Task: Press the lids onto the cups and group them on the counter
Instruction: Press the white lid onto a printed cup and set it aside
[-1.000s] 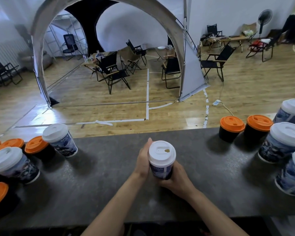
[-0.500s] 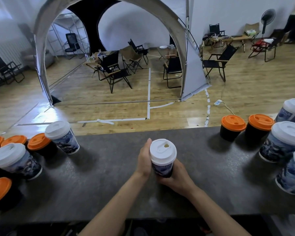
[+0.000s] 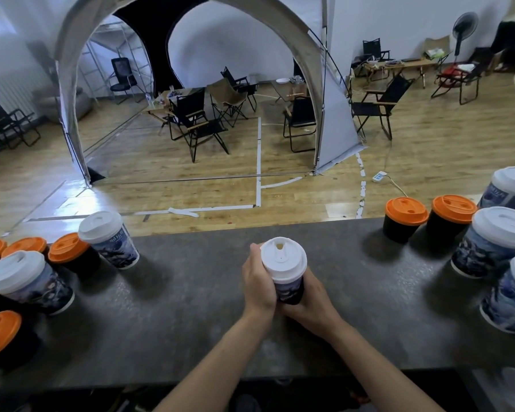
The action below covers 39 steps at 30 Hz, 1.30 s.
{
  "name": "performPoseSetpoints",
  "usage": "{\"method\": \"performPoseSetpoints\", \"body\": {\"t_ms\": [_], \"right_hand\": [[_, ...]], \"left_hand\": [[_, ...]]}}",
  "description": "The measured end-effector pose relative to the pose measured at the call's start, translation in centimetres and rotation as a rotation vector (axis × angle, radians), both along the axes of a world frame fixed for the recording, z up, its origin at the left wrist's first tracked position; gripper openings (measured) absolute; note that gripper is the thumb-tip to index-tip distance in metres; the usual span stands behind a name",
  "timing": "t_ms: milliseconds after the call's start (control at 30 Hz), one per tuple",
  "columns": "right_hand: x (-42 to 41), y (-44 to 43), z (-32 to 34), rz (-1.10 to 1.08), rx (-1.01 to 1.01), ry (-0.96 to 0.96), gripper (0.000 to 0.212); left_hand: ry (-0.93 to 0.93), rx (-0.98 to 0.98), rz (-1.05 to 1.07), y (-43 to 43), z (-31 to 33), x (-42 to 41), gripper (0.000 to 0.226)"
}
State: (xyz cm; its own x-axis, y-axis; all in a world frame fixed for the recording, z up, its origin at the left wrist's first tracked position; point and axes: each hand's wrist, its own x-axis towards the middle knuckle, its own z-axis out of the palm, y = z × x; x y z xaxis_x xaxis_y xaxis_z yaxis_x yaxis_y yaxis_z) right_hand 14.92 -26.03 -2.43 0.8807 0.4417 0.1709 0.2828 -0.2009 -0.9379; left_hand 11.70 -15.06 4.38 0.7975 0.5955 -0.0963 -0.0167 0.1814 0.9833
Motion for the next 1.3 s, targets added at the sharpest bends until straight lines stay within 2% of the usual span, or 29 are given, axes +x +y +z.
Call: {"method": "performPoseSetpoints", "body": {"t_ms": [67,133,200,300,400,500,567,733,800,967,1033,1100,1167,1300], "right_hand": [[0.0,-0.1,0.1,-0.011,0.011,-0.005,0.083],[0.1,-0.3,-0.2,-0.008,0.002,-0.013,0.083],[0.1,-0.3,-0.4,0.009,-0.009,-0.012,0.08],[-0.1,-0.1,-0.3,0.024,0.014,-0.01,0.085],[-0.1,-0.1,0.0,0.011,0.03,-0.013,0.089],[0.2,-0.3,-0.2,0.001,-0.003,-0.02,0.079],[0.3,-0.4,-0.4,-0.001,-0.024,-0.031,0.078],[0.0,0.0,-0.4,0.005,0.004,-0.021,0.084],[0.1,0.1,-0.3,-0.005,0.01,-0.015,0.088],[0.4,-0.5,-0.6,0.004,-0.034,0.01,0.071],[0.3,-0.4,-0.5,0.013,-0.019,0.004,0.076],[0.2,-0.1,-0.1,0.02,0.017,-0.002,0.088],[0.1,0.0,0.1,0.017,0.025,-0.001,0.091],[0.4,-0.4,-0.2,0.015,-0.014,0.014,0.08]], "left_hand": [[0.009,-0.064,0.0,-0.5,0.5,-0.3,0.046],[0.066,-0.139,-0.16,0.6,0.8,0.2,0.048],[0.089,-0.134,-0.253,1.9,1.1,0.5,0.05],[0.042,-0.049,-0.121,1.6,0.3,0.4,0.047],[0.007,-0.044,-0.022,0.2,-0.2,-0.4,0.048],[0.062,-0.13,-0.179,1.1,0.8,-0.1,0.049],[0.074,-0.122,-0.291,2.1,1.8,0.4,0.048],[-0.012,0.003,-0.109,1.0,0.9,0.1,0.047],[-0.022,-0.007,-0.078,0.5,0.4,-0.2,0.047],[0.106,-0.115,-0.343,2.5,1.7,0.8,0.046],[0.1,-0.108,-0.29,2.6,1.2,0.8,0.043],[0.047,-0.069,-0.199,1.5,0.7,0.2,0.046],[0.009,-0.051,-0.122,0.5,0.5,-0.3,0.049],[0.086,-0.127,-0.287,2.0,0.9,0.7,0.049]]}}
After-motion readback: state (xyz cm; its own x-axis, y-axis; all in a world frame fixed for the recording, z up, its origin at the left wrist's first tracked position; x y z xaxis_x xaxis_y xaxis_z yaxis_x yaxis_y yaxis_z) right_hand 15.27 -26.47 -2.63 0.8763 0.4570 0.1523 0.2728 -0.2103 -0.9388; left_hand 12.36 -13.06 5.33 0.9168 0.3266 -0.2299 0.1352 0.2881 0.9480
